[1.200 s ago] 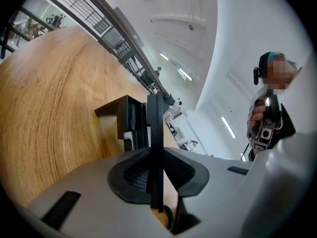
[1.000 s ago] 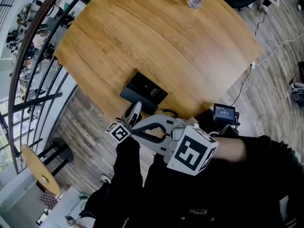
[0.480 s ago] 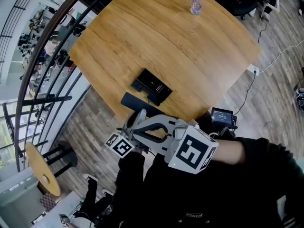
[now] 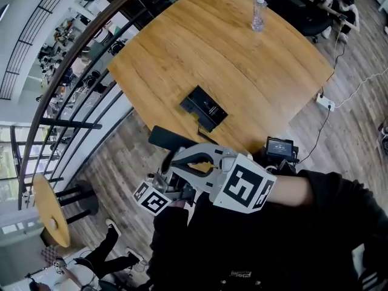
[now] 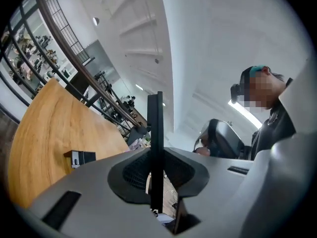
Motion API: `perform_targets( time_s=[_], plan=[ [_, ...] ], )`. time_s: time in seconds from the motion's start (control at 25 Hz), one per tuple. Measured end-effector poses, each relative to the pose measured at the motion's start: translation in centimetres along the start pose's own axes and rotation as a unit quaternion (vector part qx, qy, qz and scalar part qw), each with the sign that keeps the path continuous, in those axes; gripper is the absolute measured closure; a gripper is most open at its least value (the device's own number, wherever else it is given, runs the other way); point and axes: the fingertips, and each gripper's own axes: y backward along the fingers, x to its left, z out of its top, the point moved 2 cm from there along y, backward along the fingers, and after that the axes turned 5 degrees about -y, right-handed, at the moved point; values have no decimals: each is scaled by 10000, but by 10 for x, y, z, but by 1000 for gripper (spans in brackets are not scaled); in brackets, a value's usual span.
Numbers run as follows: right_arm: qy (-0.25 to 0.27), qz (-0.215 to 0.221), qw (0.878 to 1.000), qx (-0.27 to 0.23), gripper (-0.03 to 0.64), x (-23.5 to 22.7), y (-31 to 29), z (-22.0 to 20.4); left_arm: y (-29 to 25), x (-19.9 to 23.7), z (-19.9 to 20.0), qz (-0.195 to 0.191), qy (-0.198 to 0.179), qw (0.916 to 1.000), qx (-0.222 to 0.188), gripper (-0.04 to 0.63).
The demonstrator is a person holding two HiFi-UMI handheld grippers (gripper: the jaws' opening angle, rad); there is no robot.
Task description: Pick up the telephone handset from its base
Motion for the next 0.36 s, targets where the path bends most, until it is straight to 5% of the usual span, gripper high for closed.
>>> perform_targets(
  time_s=[0.36],
  plan=[
    [413,328,9983,233,600,61,-5,4,46,-21,-4,281,-209,9991,-228,515]
  ],
)
